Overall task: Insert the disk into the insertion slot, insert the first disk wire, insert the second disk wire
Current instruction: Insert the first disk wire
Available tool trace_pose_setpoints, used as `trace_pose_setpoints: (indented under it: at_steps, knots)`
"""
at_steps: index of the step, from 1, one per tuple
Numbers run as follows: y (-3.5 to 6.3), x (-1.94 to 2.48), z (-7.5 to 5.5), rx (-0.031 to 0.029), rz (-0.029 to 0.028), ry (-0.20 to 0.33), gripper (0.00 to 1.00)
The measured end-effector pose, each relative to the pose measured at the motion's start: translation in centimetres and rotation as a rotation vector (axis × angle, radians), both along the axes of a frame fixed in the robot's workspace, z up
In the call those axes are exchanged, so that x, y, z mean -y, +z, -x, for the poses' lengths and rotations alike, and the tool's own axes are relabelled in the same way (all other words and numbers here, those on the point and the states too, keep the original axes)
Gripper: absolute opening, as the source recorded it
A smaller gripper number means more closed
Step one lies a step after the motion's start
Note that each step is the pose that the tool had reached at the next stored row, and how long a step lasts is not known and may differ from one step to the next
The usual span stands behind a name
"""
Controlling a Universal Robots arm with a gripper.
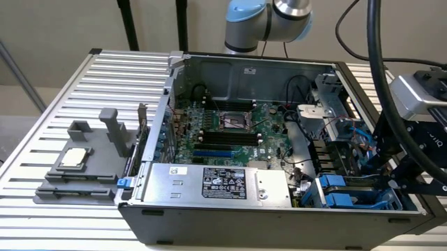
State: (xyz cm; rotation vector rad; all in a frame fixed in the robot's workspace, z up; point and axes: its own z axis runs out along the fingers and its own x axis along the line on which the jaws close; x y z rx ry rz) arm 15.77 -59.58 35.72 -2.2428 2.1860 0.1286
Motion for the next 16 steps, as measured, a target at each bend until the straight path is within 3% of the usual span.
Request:
trace_pose_setpoints:
  at_steps: [4,7,10,16]
  knots:
    - [-0.24,0.06,-0.7,0.0001,-0.0047,0.003,0.4]
    - [-0.34,0.06,-1.3,0.0,-0.0121,0.008,0.4]
    - [-0.49,0.07,-1.5,0.0,-0.0242,0.015,0.4]
    - [-0.8,0.07,-1.5,-0.0001,-0.0552,0.051,0.4]
